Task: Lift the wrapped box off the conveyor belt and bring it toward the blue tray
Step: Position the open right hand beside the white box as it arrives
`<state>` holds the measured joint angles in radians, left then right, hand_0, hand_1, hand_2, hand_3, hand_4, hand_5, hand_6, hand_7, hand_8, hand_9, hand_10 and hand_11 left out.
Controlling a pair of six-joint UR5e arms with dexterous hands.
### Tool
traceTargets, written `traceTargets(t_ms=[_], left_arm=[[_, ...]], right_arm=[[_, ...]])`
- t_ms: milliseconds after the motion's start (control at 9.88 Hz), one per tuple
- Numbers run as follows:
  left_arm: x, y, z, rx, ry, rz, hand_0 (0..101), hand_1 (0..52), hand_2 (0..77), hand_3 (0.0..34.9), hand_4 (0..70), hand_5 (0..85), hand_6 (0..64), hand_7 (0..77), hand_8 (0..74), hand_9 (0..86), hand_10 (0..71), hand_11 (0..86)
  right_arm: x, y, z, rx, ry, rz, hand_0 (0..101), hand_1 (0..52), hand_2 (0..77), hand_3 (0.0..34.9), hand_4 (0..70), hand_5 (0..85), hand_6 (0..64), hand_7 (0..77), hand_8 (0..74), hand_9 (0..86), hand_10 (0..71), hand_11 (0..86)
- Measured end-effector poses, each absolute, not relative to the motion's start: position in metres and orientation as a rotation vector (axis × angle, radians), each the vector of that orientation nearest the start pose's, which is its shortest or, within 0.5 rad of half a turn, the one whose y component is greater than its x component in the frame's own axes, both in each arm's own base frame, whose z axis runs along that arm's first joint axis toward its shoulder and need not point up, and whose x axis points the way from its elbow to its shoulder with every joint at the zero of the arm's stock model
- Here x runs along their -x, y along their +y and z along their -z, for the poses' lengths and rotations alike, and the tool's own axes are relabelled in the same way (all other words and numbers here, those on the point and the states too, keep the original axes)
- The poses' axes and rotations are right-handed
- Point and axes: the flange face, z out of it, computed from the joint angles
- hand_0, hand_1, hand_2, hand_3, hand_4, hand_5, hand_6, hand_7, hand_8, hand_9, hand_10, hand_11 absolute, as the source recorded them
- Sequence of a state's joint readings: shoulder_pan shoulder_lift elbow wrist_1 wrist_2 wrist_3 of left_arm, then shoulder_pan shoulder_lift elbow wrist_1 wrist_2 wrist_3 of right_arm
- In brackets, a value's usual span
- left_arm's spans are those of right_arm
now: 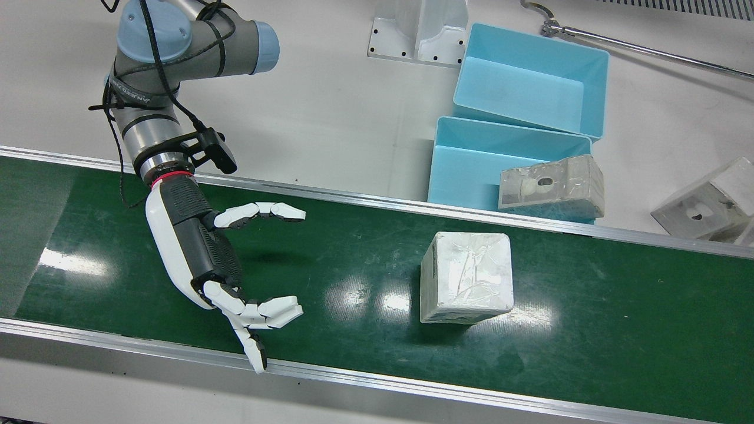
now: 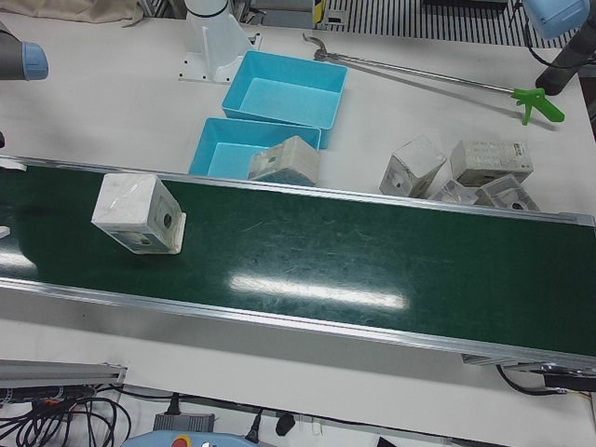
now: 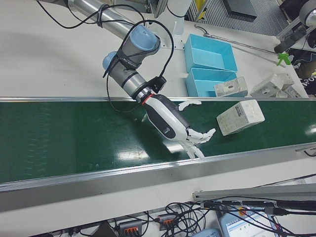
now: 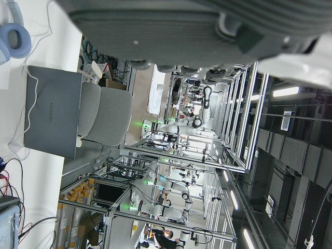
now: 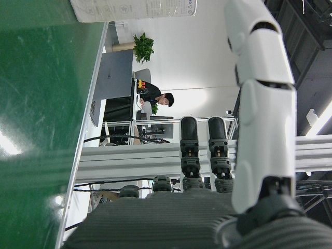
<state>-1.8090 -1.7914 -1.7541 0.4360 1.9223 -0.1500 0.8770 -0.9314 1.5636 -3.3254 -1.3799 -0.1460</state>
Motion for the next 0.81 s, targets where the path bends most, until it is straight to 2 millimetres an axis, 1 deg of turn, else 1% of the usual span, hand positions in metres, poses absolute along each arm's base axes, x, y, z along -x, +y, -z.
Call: traceTargets(t_ms=[101, 203, 304, 405, 506, 608, 709, 810], left_arm=[[0.225, -0.505, -0.526, 0.303, 2.191, 2.279, 0, 0.0, 0.5, 0.0, 0.0, 1.1, 0.0, 0.5, 0.5, 0.0, 0.5, 0.0], [0.225, -0.505, -0.526, 0.303, 2.191, 2.279, 0, 0.0, 0.5, 0.0, 0.0, 1.1, 0.0, 0.5, 0.5, 0.0, 0.5, 0.0], [0.225, -0.505, -0.526, 0.303, 2.191, 2.279, 0, 0.0, 1.1, 0.0, 0.0, 1.1, 0.0, 0.5, 0.5, 0.0, 0.5, 0.0], [0.225, -0.505, -0.526, 0.303, 2.191, 2.279, 0, 0.0, 1.1, 0.0, 0.0, 1.1, 0.0, 0.5, 0.5, 0.0, 0.5, 0.0], [0.225, -0.505, -0.526, 0.303, 2.191, 2.279, 0, 0.0, 1.1, 0.0, 0.0, 1.1, 0.0, 0.5, 0.5, 0.0, 0.5, 0.5], [0.225, -0.505, -0.526, 0.303, 2.191, 2.279, 0, 0.0, 1.1, 0.0, 0.0, 1.1, 0.0, 0.5, 0.5, 0.0, 0.5, 0.5], [0.225, -0.505, -0.526, 0.303, 2.191, 2.279, 0, 0.0, 1.1, 0.0, 0.0, 1.1, 0.0, 0.5, 0.5, 0.0, 0.5, 0.0], [0.225, -0.505, -0.526, 0.303, 2.191, 2.279, 0, 0.0, 1.1, 0.0, 0.0, 1.1, 0.0, 0.5, 0.5, 0.0, 0.5, 0.0]], right_arm=[[0.330, -0.636, -0.320, -0.616, 2.853, 1.802, 51, 18.5, 21.8, 5.2, 24.5, 27.8, 11.4, 32.2, 1.6, 5.4, 0.0, 1.6], [0.330, -0.636, -0.320, -0.615, 2.850, 1.809, 51, 18.5, 21.8, 5.2, 24.5, 27.8, 11.4, 32.2, 1.6, 5.4, 0.0, 1.6], [0.332, -0.636, -0.319, -0.617, 2.850, 1.811, 51, 18.5, 21.8, 5.0, 21.3, 27.8, 11.4, 32.2, 1.6, 5.4, 0.0, 1.6], [0.336, -0.635, -0.317, -0.624, 2.852, 1.810, 51, 18.5, 20.7, 5.2, 21.3, 27.8, 11.4, 29.5, 1.6, 5.4, 0.0, 1.6], [0.339, -0.633, -0.316, -0.630, 2.852, 1.812, 51, 16.4, 20.7, 5.3, 21.3, 27.3, 11.4, 29.5, 0.5, 5.4, 0.0, 1.6], [0.343, -0.632, -0.317, -0.633, 2.850, 1.815, 51, 18.0, 19.1, 8.0, 18.5, 26.2, 10.4, 29.5, 0.0, 4.9, 0.0, 1.6], [0.346, -0.631, -0.317, -0.637, 2.848, 1.818, 51, 18.5, 18.0, 10.8, 16.9, 25.6, 8.7, 27.8, 0.0, 3.8, 0.0, 1.6], [0.349, -0.629, -0.317, -0.642, 2.847, 1.819, 48, 9.3, 13.6, 13.0, 16.9, 25.6, 8.2, 27.8, 0.0, 3.8, 0.0, 1.6]])
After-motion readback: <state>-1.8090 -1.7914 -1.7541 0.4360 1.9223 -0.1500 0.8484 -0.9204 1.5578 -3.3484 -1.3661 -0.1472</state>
